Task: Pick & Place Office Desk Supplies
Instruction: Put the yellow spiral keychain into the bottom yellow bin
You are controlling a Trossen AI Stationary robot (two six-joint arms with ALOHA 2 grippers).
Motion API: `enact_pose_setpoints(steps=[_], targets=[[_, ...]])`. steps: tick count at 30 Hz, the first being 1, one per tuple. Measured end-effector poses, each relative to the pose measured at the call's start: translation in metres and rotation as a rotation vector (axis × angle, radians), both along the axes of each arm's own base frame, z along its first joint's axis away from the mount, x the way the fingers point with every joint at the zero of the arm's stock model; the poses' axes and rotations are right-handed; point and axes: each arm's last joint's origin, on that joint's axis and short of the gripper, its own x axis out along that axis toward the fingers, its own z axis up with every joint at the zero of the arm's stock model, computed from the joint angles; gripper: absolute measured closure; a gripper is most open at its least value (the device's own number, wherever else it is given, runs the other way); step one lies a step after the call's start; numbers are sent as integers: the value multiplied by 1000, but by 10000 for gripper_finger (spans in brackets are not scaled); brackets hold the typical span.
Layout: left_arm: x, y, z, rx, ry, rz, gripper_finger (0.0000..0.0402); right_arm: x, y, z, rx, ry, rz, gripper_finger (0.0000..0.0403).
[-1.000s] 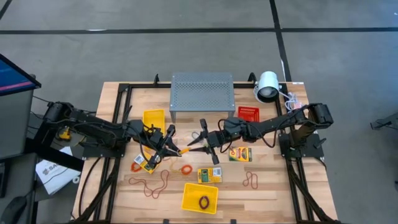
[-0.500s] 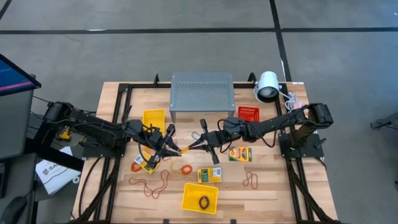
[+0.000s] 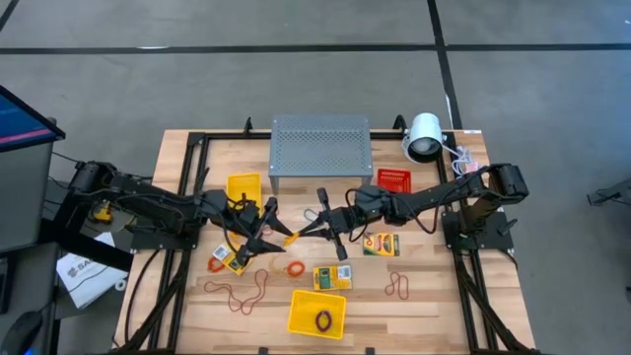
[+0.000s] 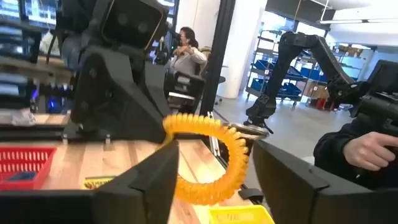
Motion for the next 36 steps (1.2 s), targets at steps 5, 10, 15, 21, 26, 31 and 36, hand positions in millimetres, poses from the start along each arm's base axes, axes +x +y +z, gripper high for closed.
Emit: enact_pose_setpoints(steps=[5, 10, 15, 21, 26, 31, 36], targets=[[0, 0, -2, -22, 28, -1, 147, -1, -3, 3, -2, -6, -7, 402], [0, 0, -1, -11, 20, -1, 135, -6, -5, 9, -3, 3, -13, 403], [0, 0, -2, 17, 20, 1, 139, -15, -7, 20, -12, 25, -14, 403], [0, 2, -7, 42, 64, 8, 144, -26, 2, 23, -16, 105, 13, 403], [1, 6, -9, 41, 85, 27, 144, -30, 18, 17, -17, 181, 62, 403], [1, 12, -11, 43, 109, 50, 149, -34, 36, 15, -2, 212, 110, 403], [2, 16, -13, 44, 126, 69, 150, -38, 52, 9, 25, 271, 151, 403]])
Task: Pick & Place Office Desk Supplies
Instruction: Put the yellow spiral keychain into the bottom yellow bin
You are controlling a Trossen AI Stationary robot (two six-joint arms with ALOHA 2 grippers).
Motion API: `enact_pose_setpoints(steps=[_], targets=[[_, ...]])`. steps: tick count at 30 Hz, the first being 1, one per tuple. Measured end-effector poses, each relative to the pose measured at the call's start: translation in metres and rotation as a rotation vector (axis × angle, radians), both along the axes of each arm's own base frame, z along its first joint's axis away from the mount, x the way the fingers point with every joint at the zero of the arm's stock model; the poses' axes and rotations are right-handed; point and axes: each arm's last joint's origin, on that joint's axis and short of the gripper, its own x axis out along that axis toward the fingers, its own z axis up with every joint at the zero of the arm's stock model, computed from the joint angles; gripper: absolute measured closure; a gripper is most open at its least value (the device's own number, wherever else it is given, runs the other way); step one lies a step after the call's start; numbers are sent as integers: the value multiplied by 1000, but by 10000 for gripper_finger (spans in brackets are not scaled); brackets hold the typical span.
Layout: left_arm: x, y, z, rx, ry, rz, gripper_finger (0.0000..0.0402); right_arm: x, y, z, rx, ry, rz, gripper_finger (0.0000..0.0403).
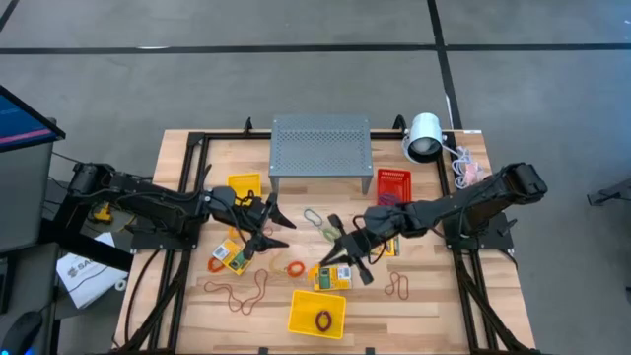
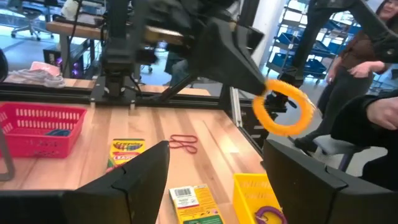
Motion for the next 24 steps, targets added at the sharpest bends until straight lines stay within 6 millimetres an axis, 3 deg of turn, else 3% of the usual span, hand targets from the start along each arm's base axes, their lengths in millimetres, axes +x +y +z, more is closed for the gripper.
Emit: enact_pose_setpoints(steps=[9, 24], targets=[[0, 1, 0, 0, 2, 4, 150, -3, 29, -14, 62, 99, 49, 403], [0, 1, -4, -26, 46, 6, 150, 13, 45, -84, 124, 394, -6, 403]])
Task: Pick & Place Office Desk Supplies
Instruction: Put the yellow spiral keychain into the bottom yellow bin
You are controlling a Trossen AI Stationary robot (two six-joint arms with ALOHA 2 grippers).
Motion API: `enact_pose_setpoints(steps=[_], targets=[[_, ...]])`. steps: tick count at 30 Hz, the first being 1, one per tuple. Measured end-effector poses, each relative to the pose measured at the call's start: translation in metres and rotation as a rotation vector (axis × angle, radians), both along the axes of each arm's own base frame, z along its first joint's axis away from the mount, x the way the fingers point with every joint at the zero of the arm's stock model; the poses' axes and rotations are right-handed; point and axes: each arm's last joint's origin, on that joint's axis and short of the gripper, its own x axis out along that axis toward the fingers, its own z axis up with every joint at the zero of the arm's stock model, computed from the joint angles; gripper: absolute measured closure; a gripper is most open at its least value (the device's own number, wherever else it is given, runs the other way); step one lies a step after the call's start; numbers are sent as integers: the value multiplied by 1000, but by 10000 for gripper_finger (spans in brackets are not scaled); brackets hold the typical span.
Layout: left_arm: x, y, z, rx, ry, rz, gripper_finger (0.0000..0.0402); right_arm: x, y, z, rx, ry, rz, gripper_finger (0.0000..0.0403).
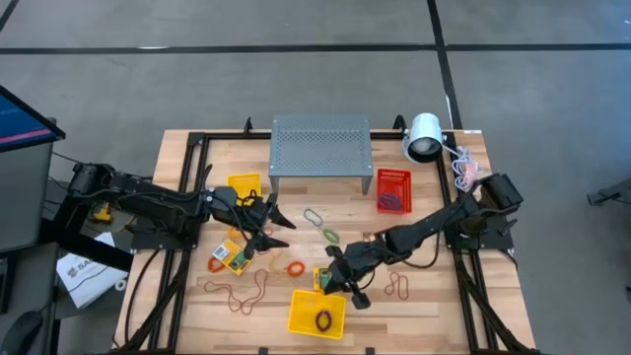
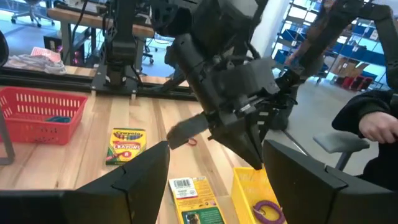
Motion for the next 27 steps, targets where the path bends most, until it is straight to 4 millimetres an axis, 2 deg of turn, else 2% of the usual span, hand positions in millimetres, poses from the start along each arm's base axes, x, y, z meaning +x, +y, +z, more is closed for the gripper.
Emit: enact_pose_setpoints(steps=[5, 12, 15, 20, 27], targets=[[0, 0, -1, 0, 10, 0, 150, 1, 8, -13, 41, 69, 14, 403], [0, 0, -1, 1, 11, 0, 150, 6, 32, -16, 39, 120, 75, 403], [0, 0, -1, 1, 10, 0, 150, 10, 38, -25, 14, 177, 83, 403], [0, 0, -1, 1, 11, -1, 150, 19, 41, -45, -24, 264, 75, 403], [-1, -5, -2, 2, 24, -20, 150, 24, 37, -50, -24, 287, 68, 402]])
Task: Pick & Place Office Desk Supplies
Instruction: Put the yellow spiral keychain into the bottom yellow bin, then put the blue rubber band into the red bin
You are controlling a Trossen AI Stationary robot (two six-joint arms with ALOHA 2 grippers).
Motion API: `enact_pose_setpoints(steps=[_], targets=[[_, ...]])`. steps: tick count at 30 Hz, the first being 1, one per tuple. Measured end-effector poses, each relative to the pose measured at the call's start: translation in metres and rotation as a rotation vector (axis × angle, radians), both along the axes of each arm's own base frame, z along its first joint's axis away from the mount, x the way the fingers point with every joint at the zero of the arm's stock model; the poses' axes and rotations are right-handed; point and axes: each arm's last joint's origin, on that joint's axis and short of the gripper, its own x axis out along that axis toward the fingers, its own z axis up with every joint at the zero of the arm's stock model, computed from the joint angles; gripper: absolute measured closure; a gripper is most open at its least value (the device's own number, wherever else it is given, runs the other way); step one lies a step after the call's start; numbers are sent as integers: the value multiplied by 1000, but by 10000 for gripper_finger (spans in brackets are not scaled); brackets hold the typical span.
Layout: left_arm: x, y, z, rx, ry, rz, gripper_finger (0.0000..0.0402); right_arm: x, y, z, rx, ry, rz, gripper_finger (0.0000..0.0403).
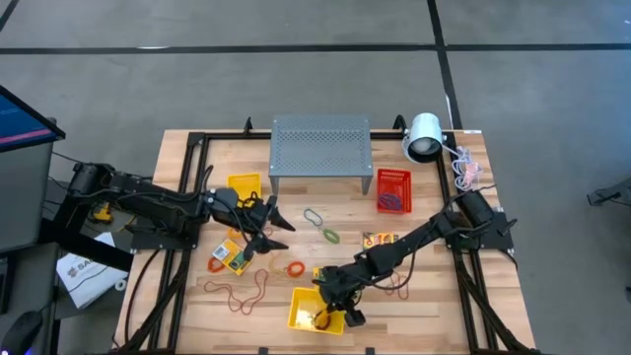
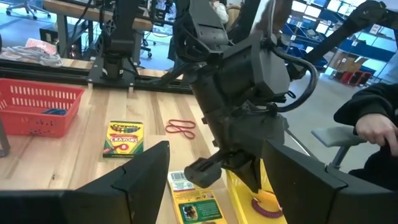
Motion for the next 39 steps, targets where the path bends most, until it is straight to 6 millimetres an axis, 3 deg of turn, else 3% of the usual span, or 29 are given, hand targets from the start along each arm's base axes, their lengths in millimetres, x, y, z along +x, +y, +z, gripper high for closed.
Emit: enact_pose_setpoints(steps=[9, 20, 25, 30, 33, 39], targets=[[-1, -1, -3, 3, 27, -6, 150, -1, 2, 3, 17, 3, 14, 342], [-1, -1, -3, 3, 28, -5, 150, 7, 9, 22, 122, 36, 74, 222], [-1, -1, -3, 3, 28, -5, 150, 13, 12, 40, 75, 56, 107, 188], [-1, -1, -4, 4, 40, -5, 150, 14, 8, 65, -100, 20, 79, 179], [-1, -1, -5, -4, 56, -4, 150, 5, 2, 81, -217, -9, 45, 180], [-2, -1, -10, -12, 108, -1, 150, -17, -6, 135, -312, -174, -12, 182]])
